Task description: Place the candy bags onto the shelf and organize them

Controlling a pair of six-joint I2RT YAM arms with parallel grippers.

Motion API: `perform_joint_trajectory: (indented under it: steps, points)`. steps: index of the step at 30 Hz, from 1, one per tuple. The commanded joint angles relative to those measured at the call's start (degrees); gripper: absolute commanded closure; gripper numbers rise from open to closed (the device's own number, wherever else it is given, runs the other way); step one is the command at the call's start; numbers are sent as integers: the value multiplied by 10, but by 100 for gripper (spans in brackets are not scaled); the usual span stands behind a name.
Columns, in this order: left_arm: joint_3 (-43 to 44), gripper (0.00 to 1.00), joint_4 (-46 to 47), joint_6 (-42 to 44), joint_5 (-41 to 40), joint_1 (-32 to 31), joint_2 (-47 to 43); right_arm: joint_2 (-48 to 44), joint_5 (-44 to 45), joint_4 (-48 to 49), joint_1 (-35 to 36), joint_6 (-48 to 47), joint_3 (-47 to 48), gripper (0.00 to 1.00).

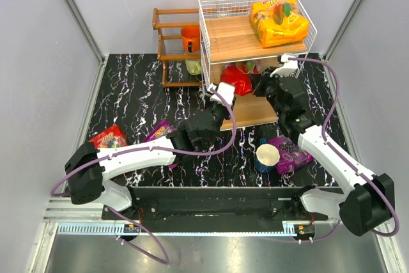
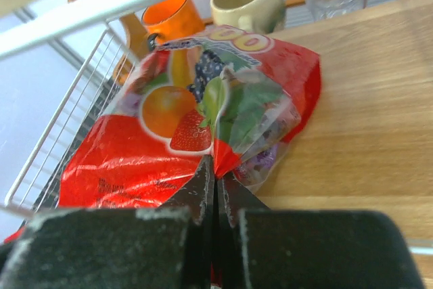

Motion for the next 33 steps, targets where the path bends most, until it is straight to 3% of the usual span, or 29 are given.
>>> perform_joint_trajectory:
  steps: [1,2,5,9,17,22,33]
  points:
    - [28,52,14,-14,13,-2,-52,17,47,67,-28,-8,12,100]
    - [28,41,1,-20,18,-2,-60,19,44,69,-30,-9,11,100]
    - [27,27,-21,-31,28,-2,-99,24,35,73,-34,-9,11,100]
    - [25,18,-45,-37,42,-9,-132,29,15,75,-38,-13,13,100]
    - [23,12,-122,-46,33,-38,-248,27,-27,78,-40,-40,12,100]
    - [-23,12,-156,-62,7,-38,-323,33,-69,82,-46,-67,11,100]
    - [-72,11,-189,-55,-36,-38,-390,54,-254,82,-61,-100,18,100]
